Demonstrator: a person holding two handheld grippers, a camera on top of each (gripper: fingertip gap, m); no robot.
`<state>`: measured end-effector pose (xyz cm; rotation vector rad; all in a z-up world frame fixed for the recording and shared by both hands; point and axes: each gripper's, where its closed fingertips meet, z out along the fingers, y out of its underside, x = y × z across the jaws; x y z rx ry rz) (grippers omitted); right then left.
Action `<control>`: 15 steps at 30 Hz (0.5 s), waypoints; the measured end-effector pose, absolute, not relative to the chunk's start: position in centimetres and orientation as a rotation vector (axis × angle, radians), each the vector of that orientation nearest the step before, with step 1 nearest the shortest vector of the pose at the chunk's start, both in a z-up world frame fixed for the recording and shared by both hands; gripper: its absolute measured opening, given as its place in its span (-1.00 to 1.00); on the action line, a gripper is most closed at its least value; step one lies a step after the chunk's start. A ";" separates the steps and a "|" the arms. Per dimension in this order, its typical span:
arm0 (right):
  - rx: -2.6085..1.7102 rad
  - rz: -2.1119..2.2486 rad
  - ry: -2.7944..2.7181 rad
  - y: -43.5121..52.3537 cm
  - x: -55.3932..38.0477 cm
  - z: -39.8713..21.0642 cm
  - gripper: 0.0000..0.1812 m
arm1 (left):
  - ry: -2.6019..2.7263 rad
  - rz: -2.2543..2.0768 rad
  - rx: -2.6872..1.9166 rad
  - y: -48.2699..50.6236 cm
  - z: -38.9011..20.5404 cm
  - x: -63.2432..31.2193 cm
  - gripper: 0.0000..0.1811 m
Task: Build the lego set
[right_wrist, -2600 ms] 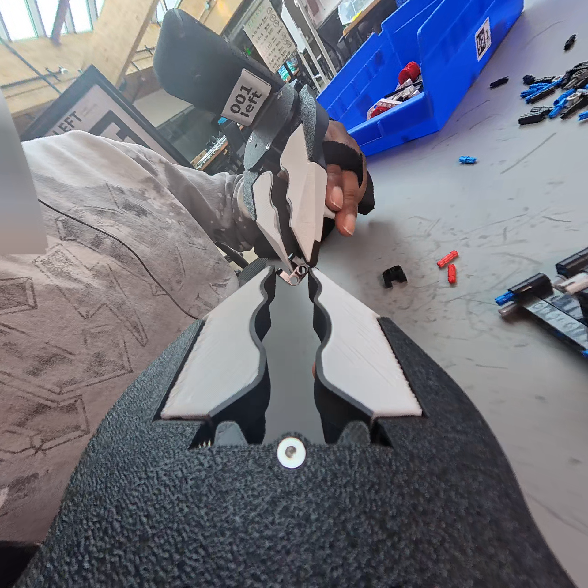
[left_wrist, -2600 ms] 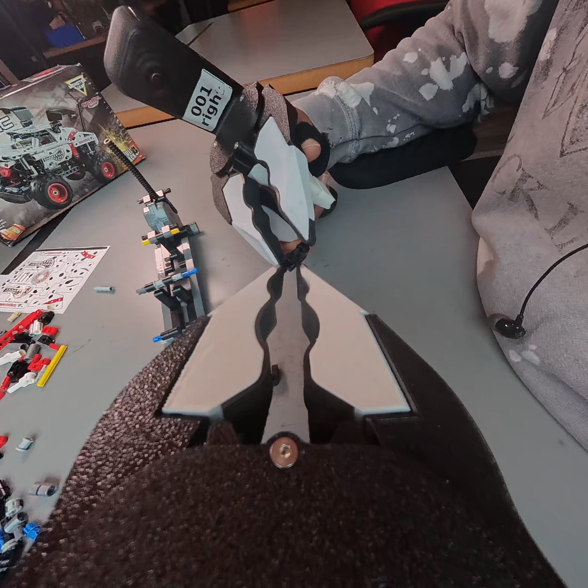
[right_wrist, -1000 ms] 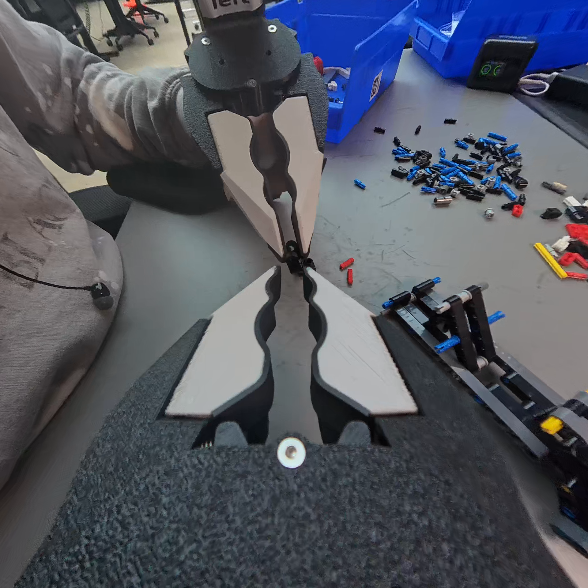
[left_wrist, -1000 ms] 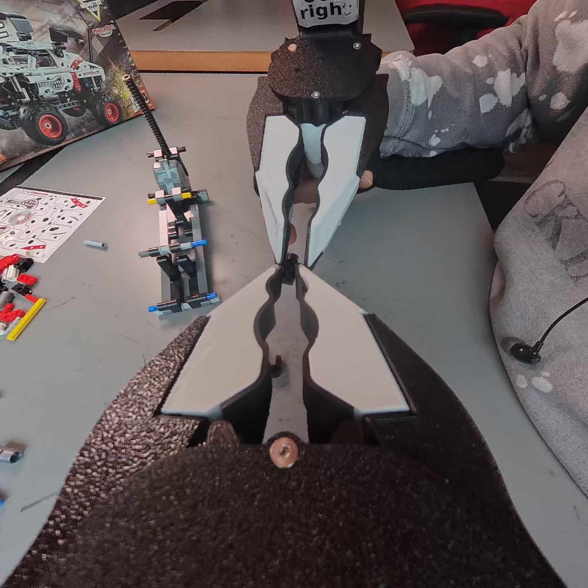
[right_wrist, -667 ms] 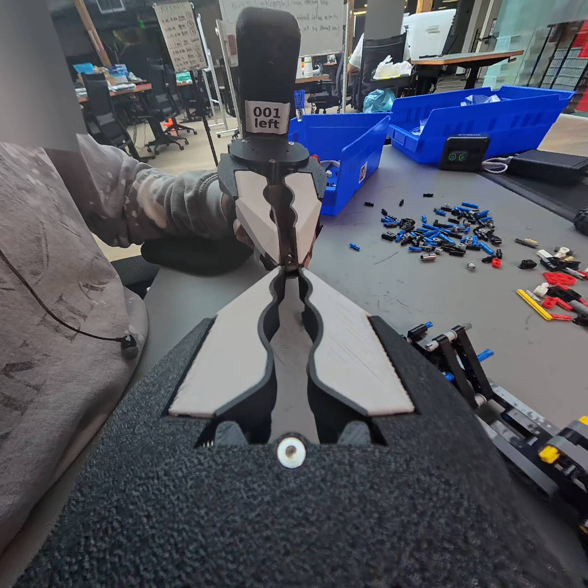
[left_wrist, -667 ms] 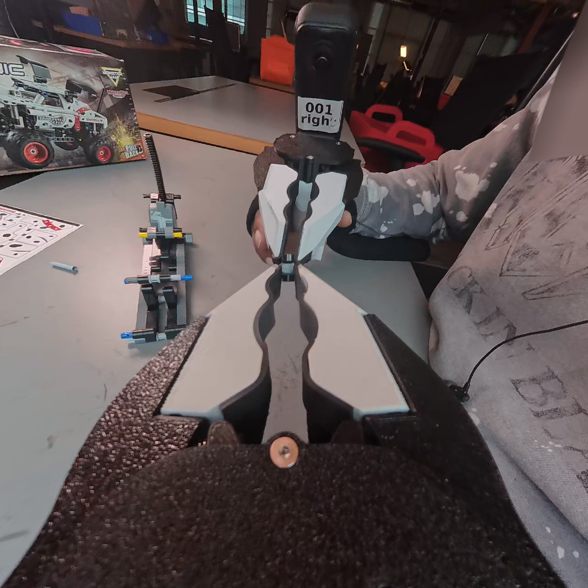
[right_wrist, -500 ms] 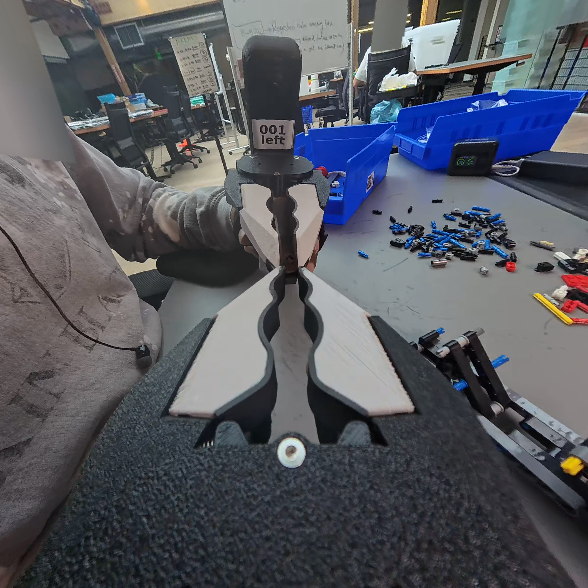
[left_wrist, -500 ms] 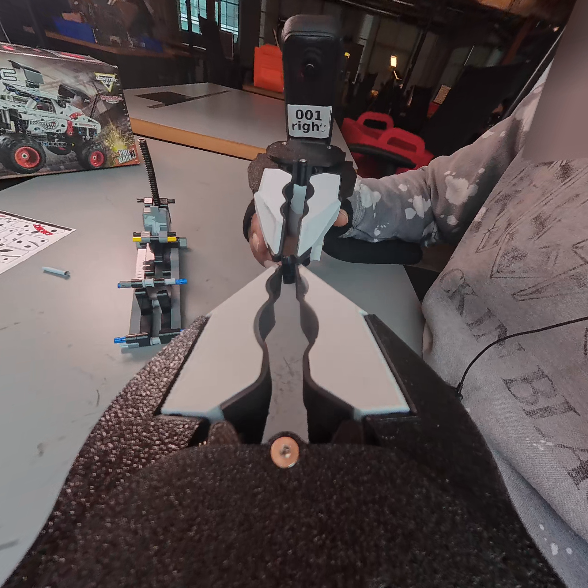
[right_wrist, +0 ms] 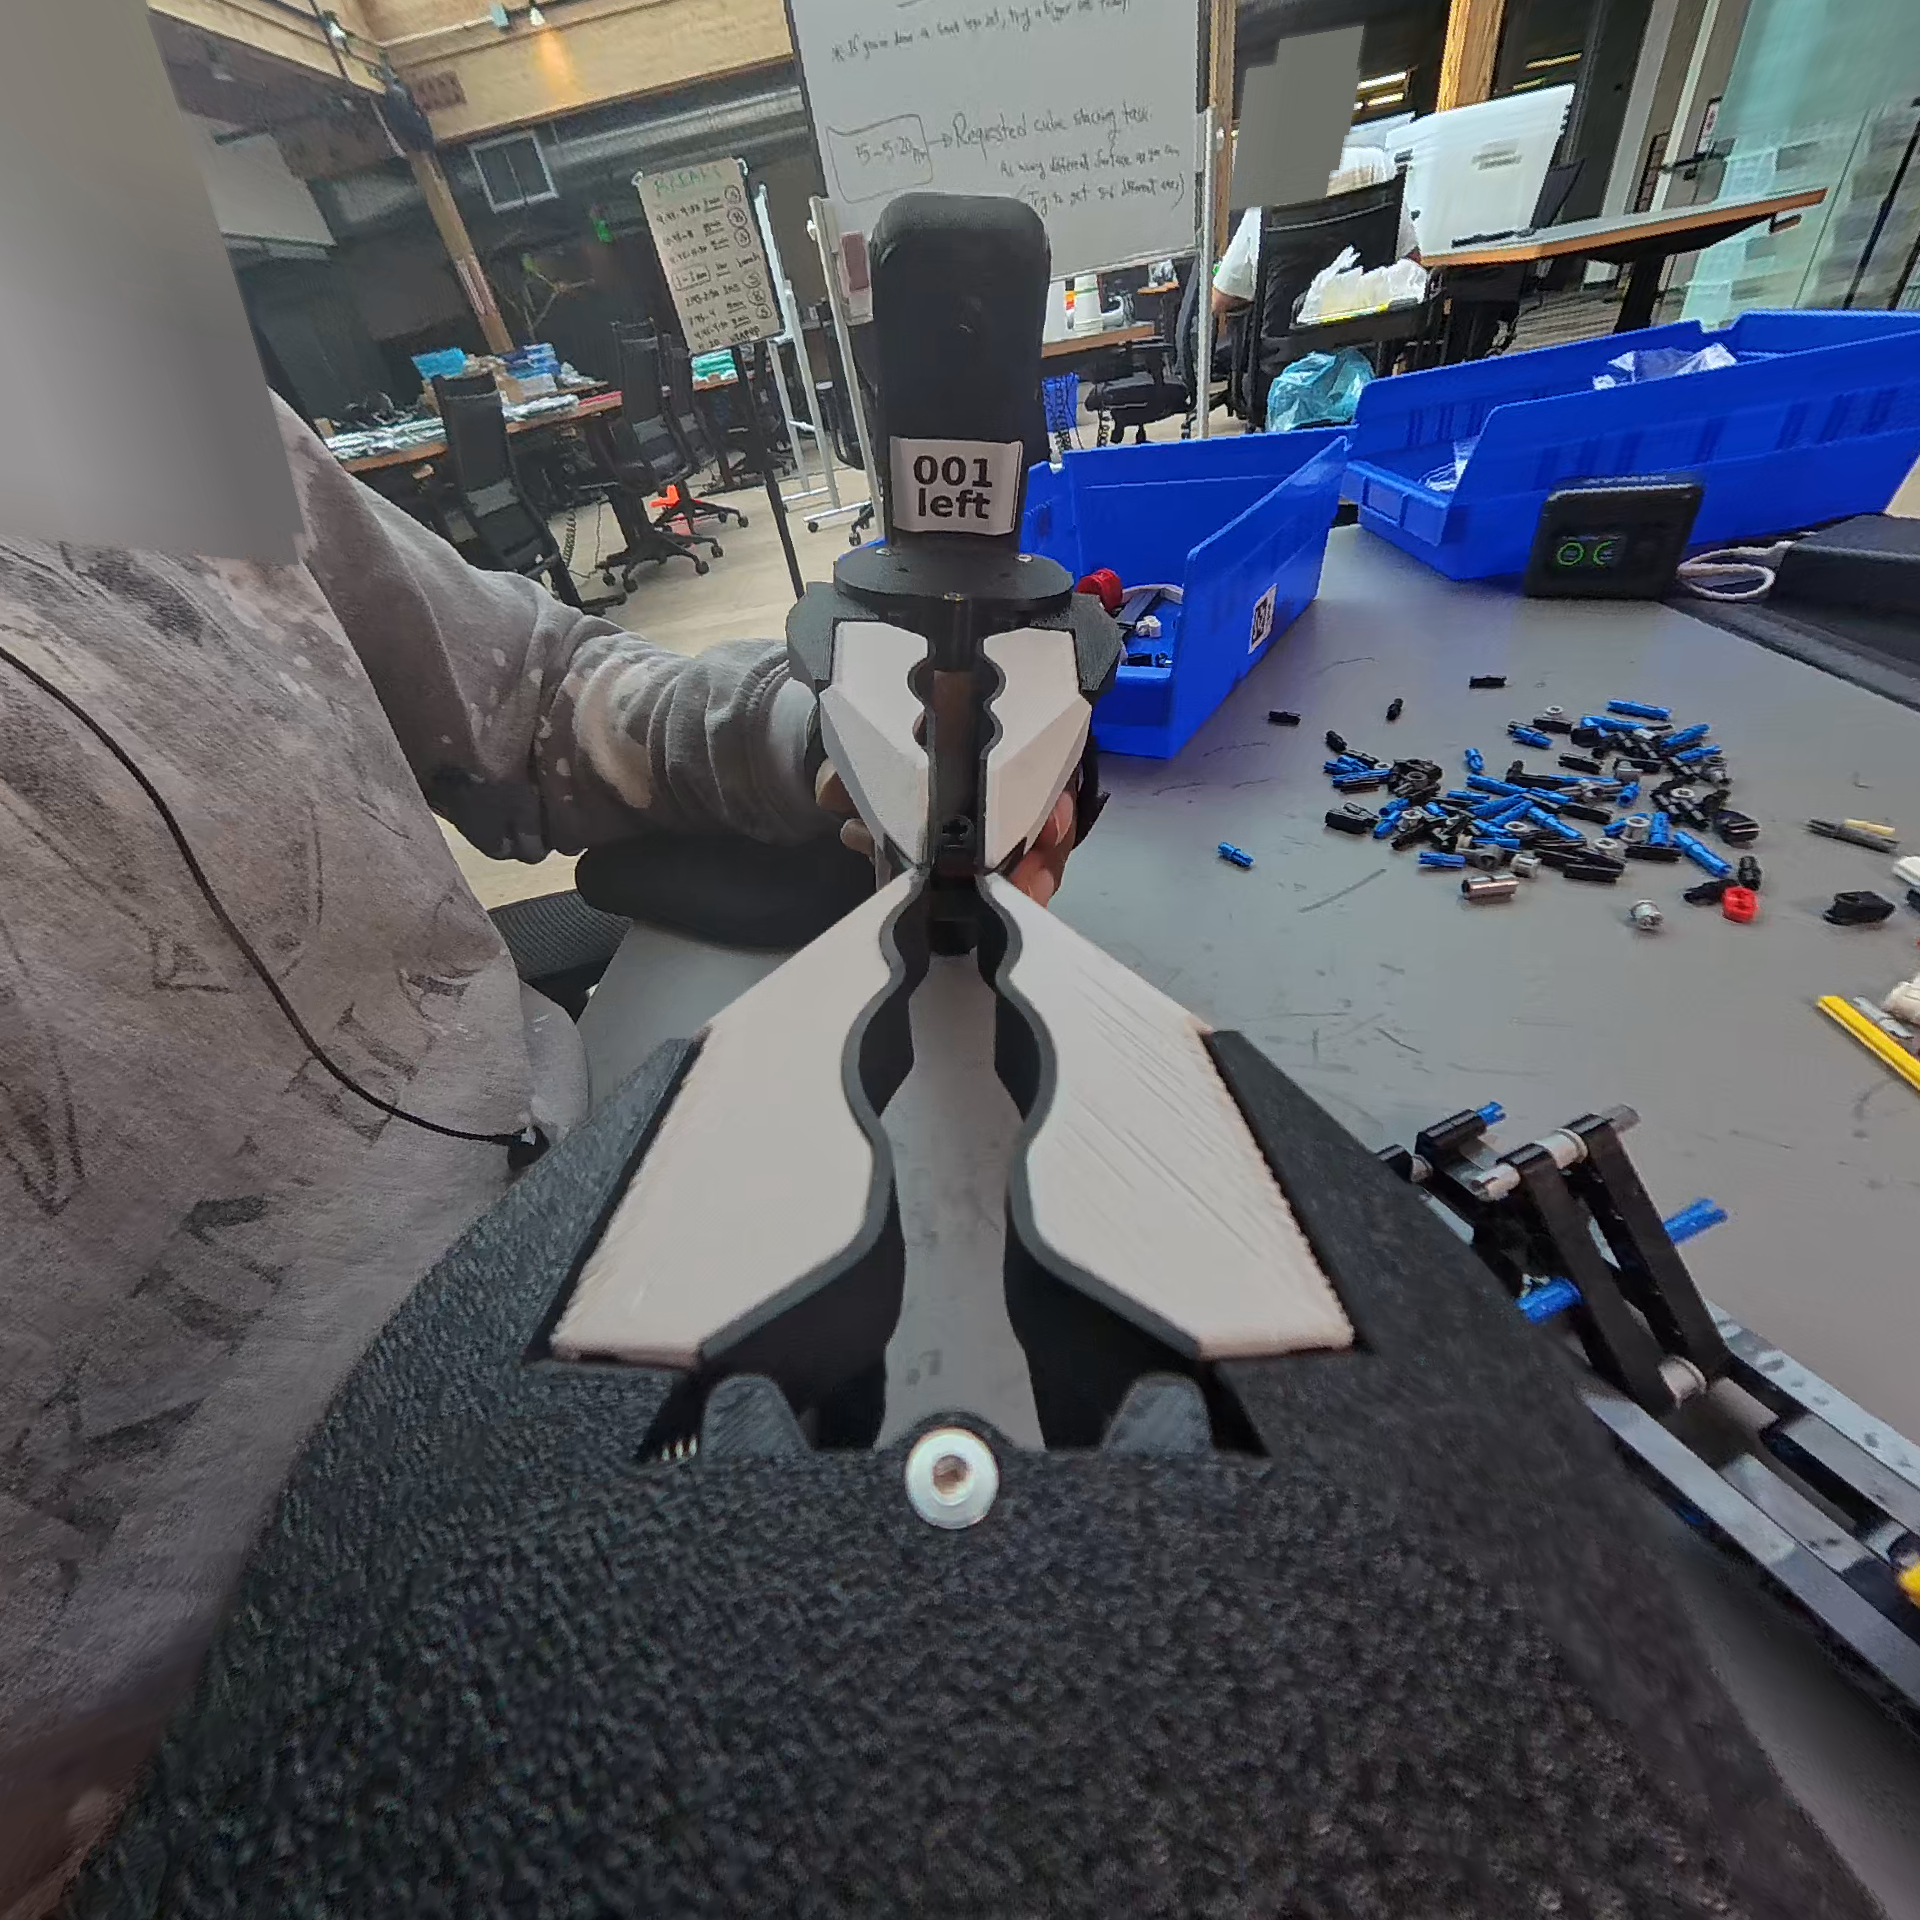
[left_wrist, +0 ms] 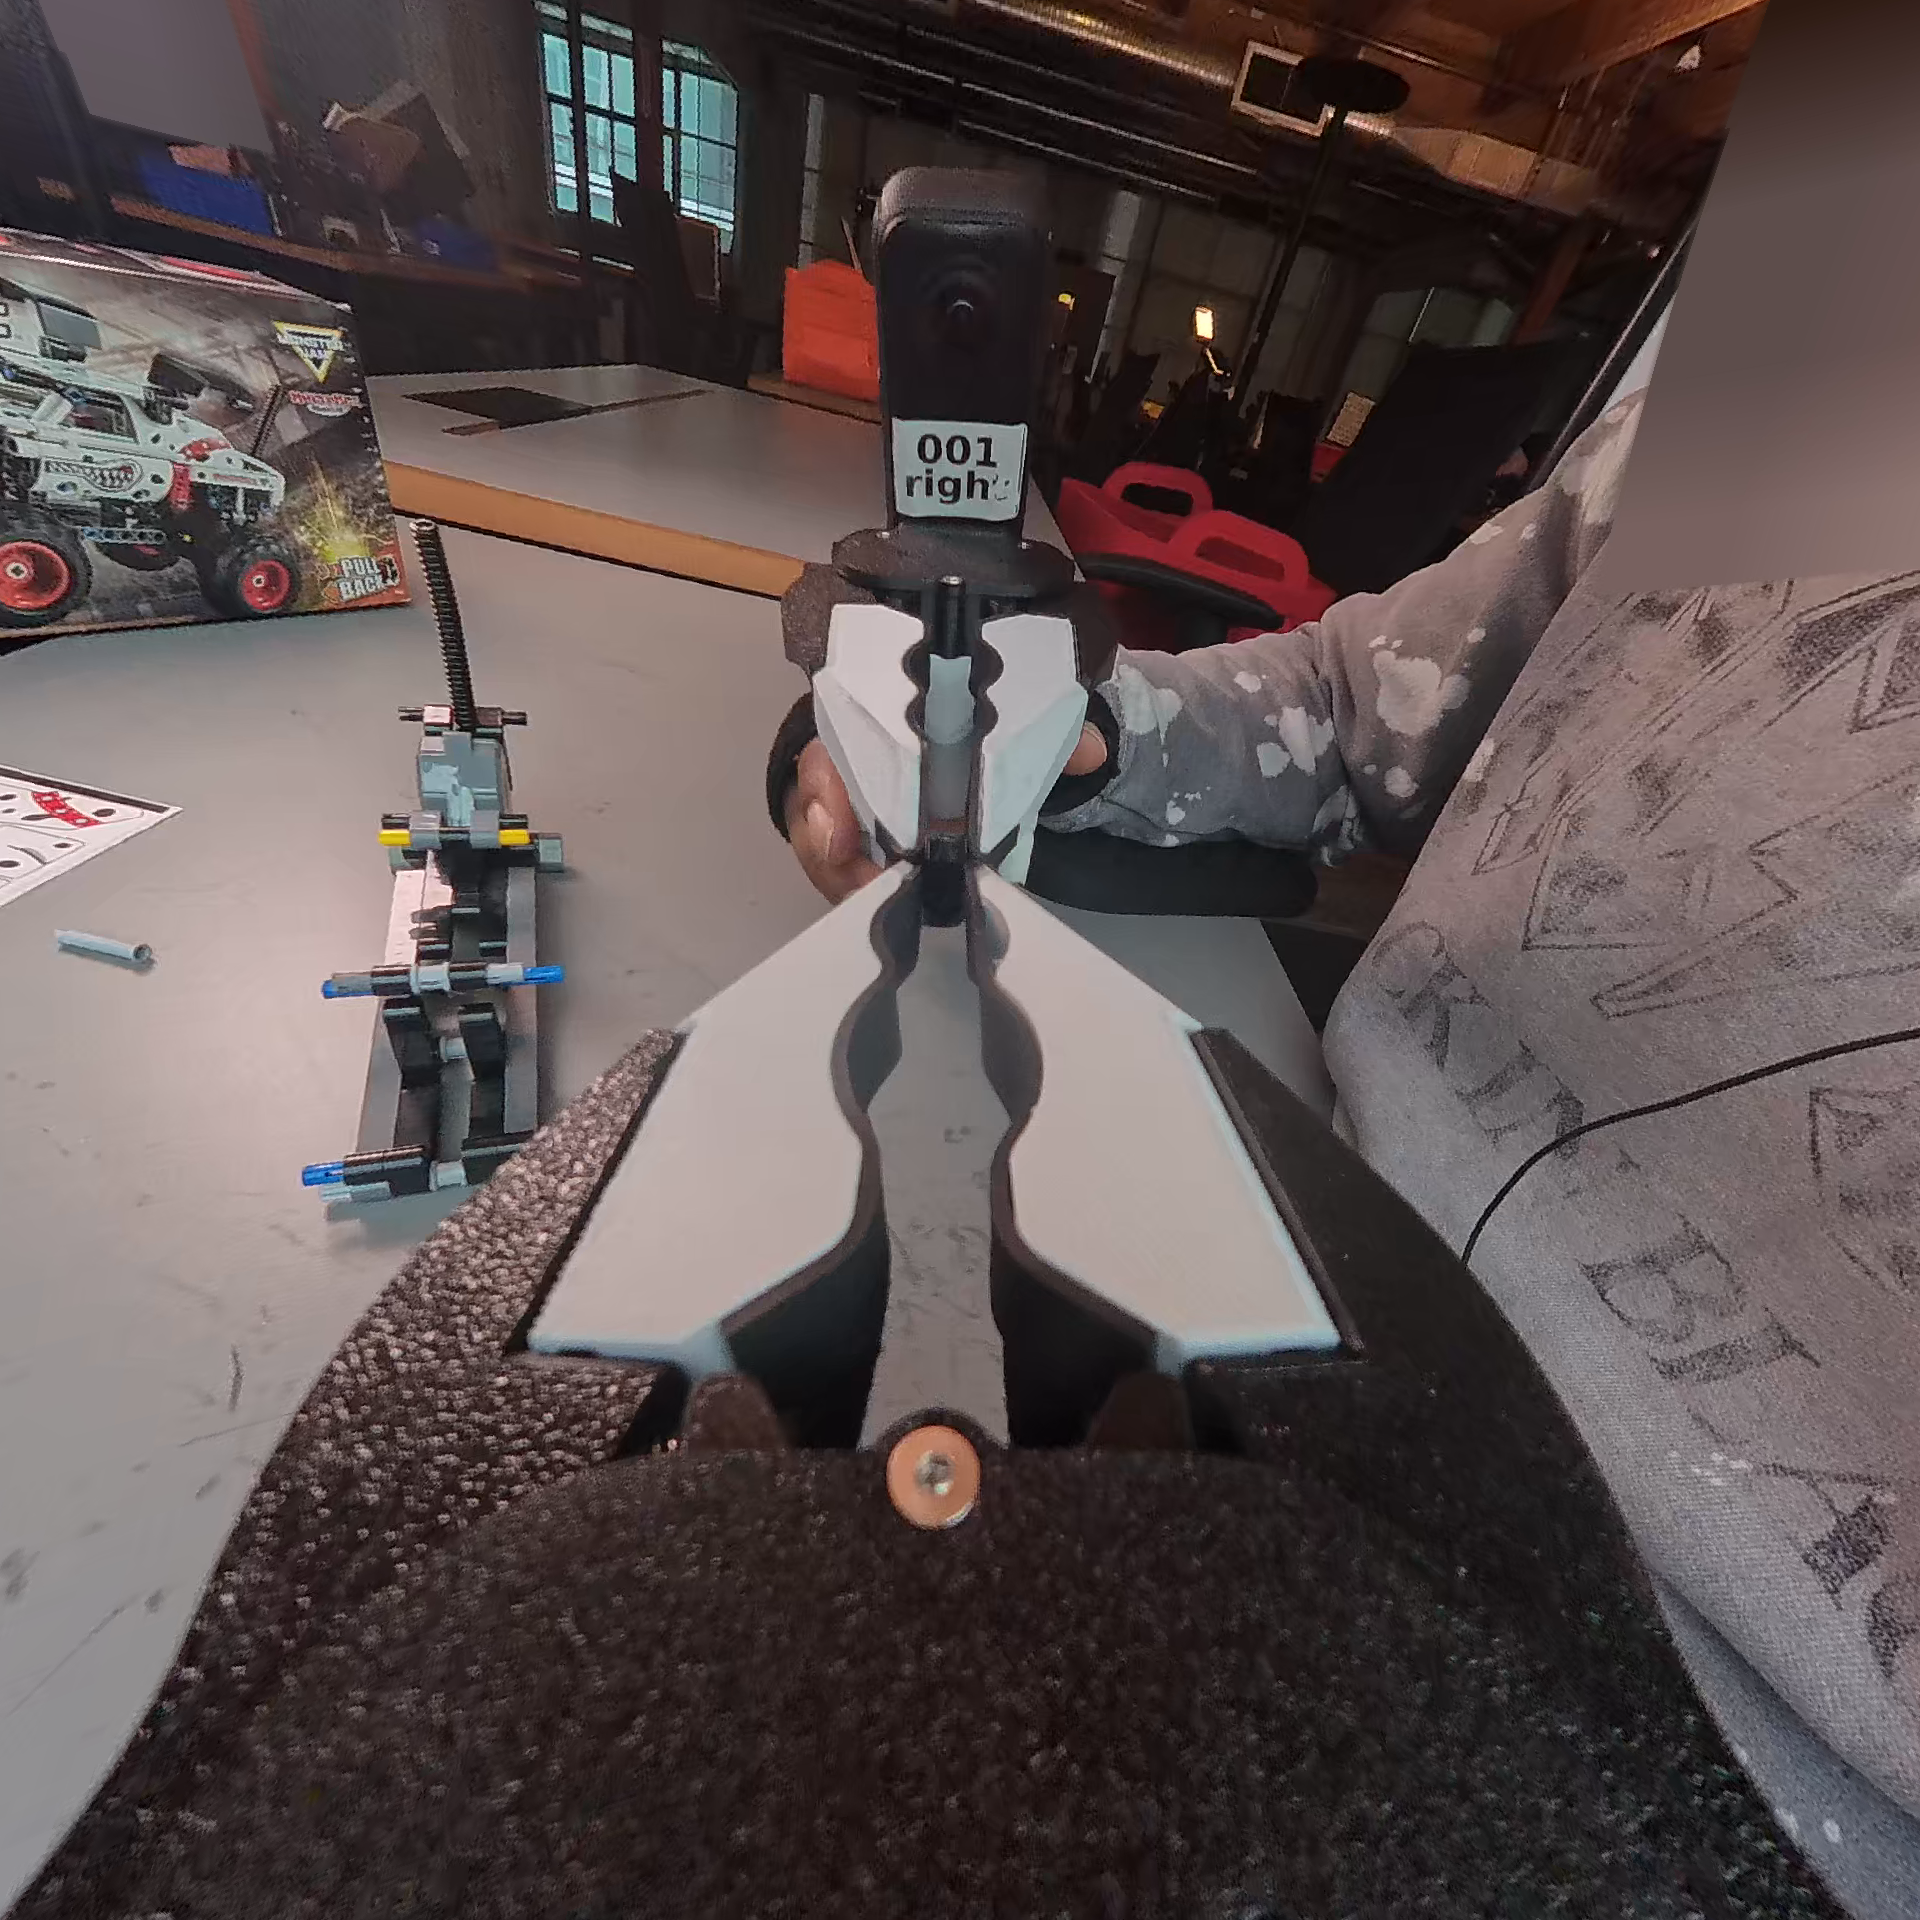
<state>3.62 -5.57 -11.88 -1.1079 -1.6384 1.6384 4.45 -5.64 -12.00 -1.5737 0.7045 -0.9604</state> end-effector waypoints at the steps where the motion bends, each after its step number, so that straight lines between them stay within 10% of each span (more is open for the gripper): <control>1: -1.104 1.619 -1.656 -5.6 3.7 -12.1 -0.92 | 0.714 -0.953 -1.581 -5.7 -12.1 4.5 -0.90; 15: -1.095 1.225 -1.914 -4.7 3.5 -17.5 -0.92 | 0.970 -0.546 -1.800 -4.9 -17.4 4.4 -0.88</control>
